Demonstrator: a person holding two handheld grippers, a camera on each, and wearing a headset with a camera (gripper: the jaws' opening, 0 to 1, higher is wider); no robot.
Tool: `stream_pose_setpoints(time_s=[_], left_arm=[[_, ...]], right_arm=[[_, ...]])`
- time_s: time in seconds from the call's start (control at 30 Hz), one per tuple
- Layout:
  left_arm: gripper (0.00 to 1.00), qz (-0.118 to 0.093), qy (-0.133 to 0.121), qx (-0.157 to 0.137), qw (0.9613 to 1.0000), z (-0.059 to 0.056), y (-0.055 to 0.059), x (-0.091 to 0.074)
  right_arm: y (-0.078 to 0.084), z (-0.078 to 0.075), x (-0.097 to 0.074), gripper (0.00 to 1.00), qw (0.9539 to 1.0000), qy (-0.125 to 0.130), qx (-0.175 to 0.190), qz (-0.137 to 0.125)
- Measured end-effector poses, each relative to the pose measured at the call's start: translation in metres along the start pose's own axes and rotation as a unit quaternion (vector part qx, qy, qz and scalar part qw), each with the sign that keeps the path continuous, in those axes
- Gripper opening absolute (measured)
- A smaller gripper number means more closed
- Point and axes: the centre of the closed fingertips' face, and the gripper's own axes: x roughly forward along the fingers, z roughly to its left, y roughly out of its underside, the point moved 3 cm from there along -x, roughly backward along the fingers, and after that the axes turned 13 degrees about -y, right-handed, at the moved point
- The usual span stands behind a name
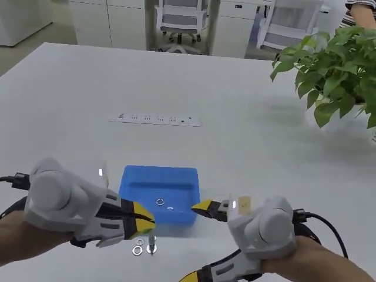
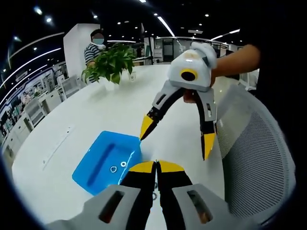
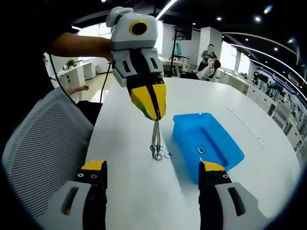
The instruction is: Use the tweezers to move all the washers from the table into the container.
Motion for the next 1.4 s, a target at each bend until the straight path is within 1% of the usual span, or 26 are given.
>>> stream_pose_setpoints(time_s=[0.1, 0.2, 0.23, 0.33, 0.47, 0.6, 0.8, 0.9, 1.0, 1.1, 1.4], left_arm=[[0.05, 0.005, 0.008, 0.012, 0.9999, 0.002, 0.000, 0.000], [0.05, 0.010, 0.014, 0.018, 0.9997, 0.004, 0.001, 0.000], [0.05, 0.012, 0.017, 0.020, 0.9996, 0.004, 0.001, 0.000], [0.05, 0.015, 0.024, 0.025, 0.9993, 0.004, 0.001, 0.001], [0.05, 0.017, 0.032, 0.031, 0.9989, 0.004, 0.001, 0.001], [0.05, 0.018, 0.040, 0.033, 0.9985, 0.004, 0.001, 0.001], [0.05, 0.019, 0.051, 0.037, 0.9978, 0.003, 0.002, 0.000], [0.05, 0.019, 0.058, 0.043, 0.9972, 0.002, 0.001, 0.000], [0.05, 0.021, 0.064, 0.045, 0.9967, 0.001, 0.001, 0.001], [0.05, 0.023, 0.071, 0.054, 0.9958, 0.000, -0.001, 0.002], [0.05, 0.030, 0.077, 0.061, 0.9947, 0.000, -0.002, 0.002]], right_arm=[[0.000, -0.002, 0.004, 0.71, 0.9998, -0.013, -0.010, 0.010], [-0.003, -0.002, 0.009, 0.64, 0.9993, -0.029, -0.020, 0.011], [-0.004, -0.002, 0.011, 0.60, 0.9990, -0.035, -0.024, 0.013], [-0.006, -0.002, 0.017, 0.54, 0.9979, -0.051, -0.035, 0.018], [-0.005, -0.005, 0.025, 0.50, 0.9964, -0.066, -0.045, 0.028], [-0.006, -0.008, 0.031, 0.43, 0.9949, -0.079, -0.052, 0.034], [-0.007, -0.012, 0.040, 0.32, 0.9927, -0.092, -0.063, 0.045], [-0.012, -0.015, 0.044, 0.28, 0.9921, -0.096, -0.067, 0.043], [-0.014, -0.018, 0.048, 0.25, 0.9918, -0.100, -0.067, 0.042], [-0.015, -0.020, 0.051, 0.22, 0.9912, -0.105, -0.066, 0.045], [-0.016, -0.022, 0.055, 0.11, 0.9899, -0.113, -0.068, 0.052]])
